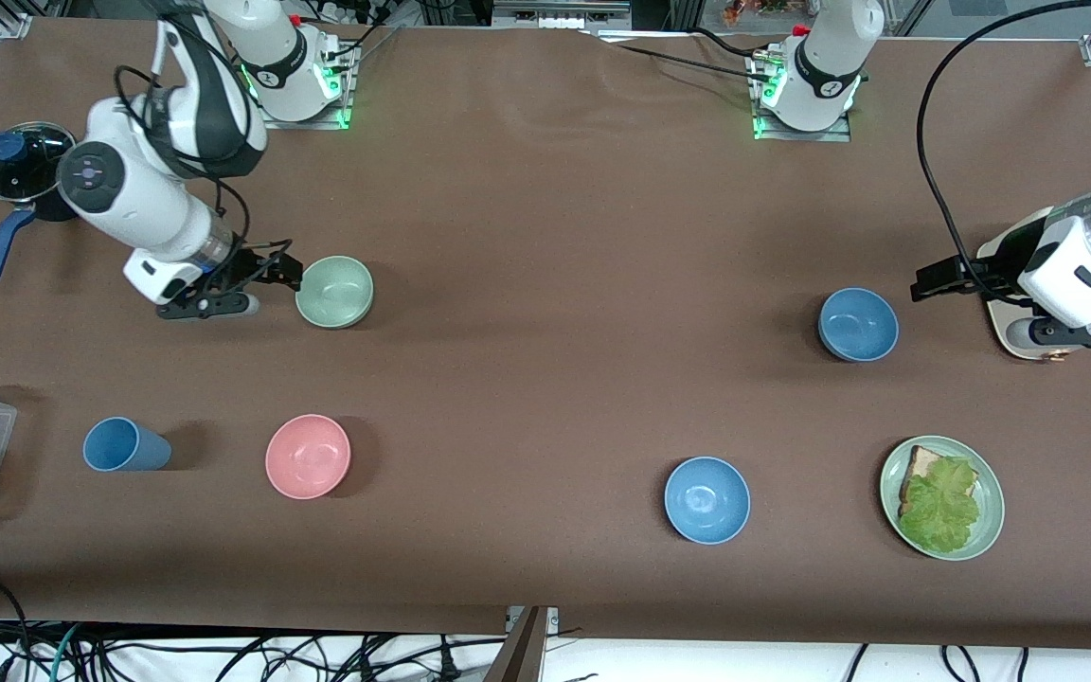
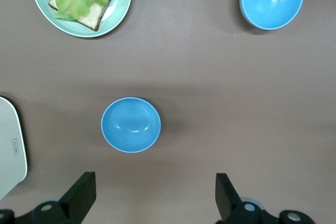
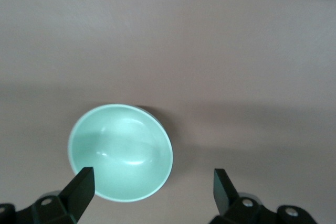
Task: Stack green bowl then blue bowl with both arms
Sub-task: 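Reach the right gripper to the green bowl while the left gripper reaches the blue bowl, then grasp the green bowl with the right gripper and carry it toward the table middle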
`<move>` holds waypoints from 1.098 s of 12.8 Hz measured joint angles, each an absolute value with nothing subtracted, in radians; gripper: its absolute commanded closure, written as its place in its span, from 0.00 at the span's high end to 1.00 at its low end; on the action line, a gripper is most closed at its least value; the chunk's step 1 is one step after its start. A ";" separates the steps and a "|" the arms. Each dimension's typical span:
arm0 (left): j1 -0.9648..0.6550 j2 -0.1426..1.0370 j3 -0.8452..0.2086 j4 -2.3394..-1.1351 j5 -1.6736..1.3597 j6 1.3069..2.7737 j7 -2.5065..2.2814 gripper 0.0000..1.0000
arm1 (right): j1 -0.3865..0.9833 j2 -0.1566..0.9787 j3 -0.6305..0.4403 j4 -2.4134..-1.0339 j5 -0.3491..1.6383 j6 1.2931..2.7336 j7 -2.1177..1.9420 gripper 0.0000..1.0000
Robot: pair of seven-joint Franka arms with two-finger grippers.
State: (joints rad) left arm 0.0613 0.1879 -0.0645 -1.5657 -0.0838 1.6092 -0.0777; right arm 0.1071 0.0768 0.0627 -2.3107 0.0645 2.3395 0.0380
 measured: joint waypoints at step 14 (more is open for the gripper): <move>0.100 0.224 -0.047 -1.722 -0.082 1.726 -0.067 1.00 | 0.107 0.228 0.076 -2.426 0.066 2.573 0.087 0.00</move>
